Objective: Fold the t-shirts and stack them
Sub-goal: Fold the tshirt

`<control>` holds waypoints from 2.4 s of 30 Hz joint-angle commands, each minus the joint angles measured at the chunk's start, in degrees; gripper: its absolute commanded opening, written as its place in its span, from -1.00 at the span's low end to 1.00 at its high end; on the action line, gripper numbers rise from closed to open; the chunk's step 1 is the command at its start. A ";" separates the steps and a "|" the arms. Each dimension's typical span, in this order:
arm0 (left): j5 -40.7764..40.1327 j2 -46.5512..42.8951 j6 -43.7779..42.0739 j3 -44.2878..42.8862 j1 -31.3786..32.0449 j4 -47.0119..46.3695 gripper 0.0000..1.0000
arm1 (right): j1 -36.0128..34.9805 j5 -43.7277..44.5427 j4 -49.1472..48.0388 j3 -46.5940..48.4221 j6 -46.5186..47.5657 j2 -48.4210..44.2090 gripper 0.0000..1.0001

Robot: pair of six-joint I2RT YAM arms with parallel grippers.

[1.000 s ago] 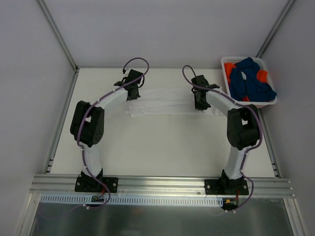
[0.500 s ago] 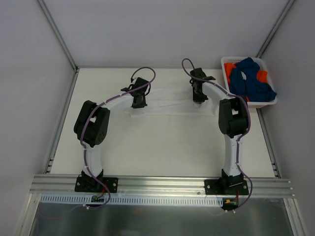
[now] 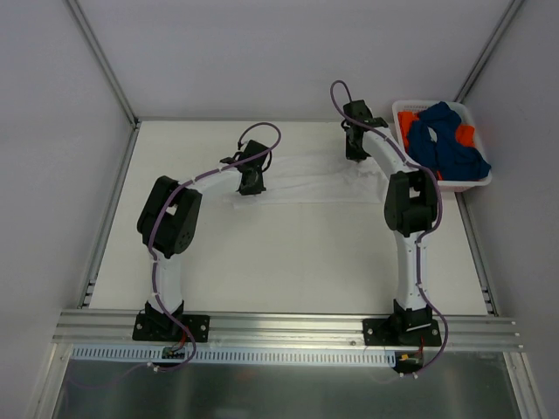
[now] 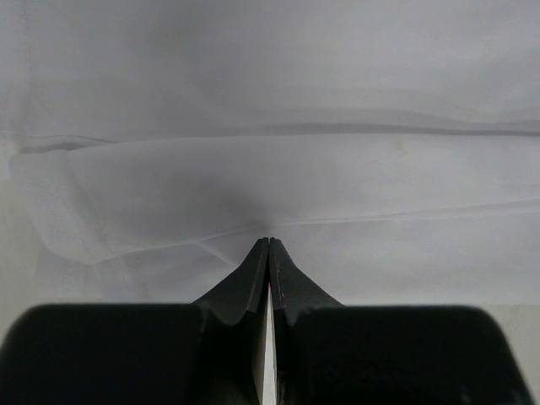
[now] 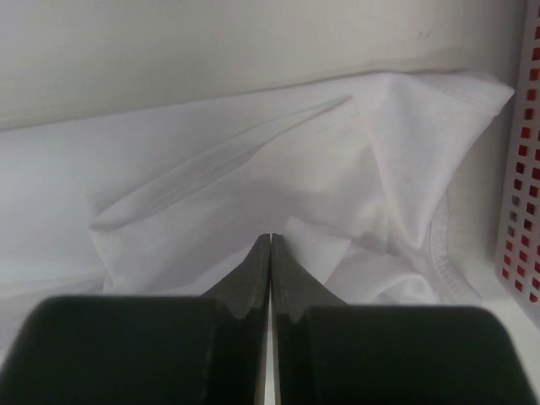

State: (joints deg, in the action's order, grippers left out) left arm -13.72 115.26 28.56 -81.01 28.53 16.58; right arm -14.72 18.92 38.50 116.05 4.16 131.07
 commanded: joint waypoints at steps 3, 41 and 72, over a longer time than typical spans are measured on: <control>1.94 0.67 1.94 -0.81 0.91 -1.28 -1.00 | 0.75 2.53 2.90 5.41 0.85 2.26 -0.99; -9.84 10.60 -7.99 -21.29 -4.71 -0.23 -1.00 | 0.75 -0.46 -0.62 -14.79 4.01 -28.14 -0.95; -4.92 2.42 -2.89 -7.14 -3.40 -0.23 -1.00 | -0.84 -11.18 2.81 -0.40 -1.70 -1.70 -0.96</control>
State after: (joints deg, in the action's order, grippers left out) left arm -19.53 119.33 24.64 -87.44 24.45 16.32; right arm -15.46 8.19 39.94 110.54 3.42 128.25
